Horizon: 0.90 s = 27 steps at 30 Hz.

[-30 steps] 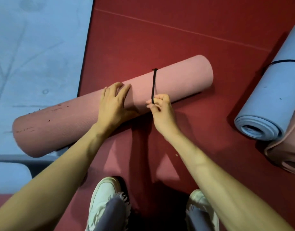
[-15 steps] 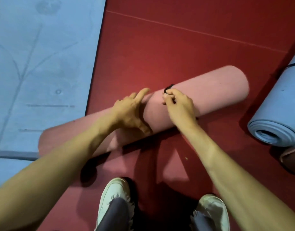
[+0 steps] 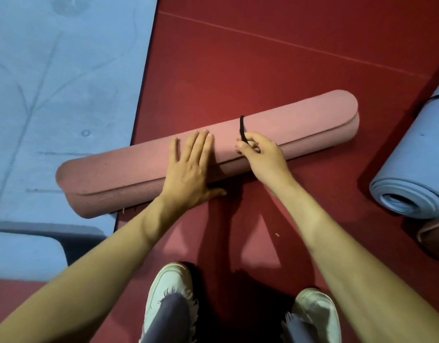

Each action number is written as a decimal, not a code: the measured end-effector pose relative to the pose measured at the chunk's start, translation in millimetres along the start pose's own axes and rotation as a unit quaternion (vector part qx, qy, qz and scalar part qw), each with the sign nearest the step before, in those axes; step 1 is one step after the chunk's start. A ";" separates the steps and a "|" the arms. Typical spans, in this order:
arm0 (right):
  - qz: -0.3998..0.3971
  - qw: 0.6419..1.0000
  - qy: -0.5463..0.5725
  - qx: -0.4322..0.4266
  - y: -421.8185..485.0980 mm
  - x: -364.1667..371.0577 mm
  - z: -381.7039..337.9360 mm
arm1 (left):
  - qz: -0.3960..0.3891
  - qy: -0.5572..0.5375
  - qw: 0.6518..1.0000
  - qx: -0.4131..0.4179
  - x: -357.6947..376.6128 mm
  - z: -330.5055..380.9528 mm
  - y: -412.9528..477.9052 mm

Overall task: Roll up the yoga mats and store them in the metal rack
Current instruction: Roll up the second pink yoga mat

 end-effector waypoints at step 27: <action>-0.042 0.992 0.112 0.049 -5.1 25.8 18.9 | -0.125 0.013 0.990 -0.063 -1.4 -8.7 17.3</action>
Point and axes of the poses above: each hand's wrist, its own y-axis towards the middle knuckle, its own x-axis out of the palm, z = x × y, the point moved 6 cm from there along y, towards the middle knuckle, and after that the axes turned 9 degrees about -y, right-handed, at the moved point
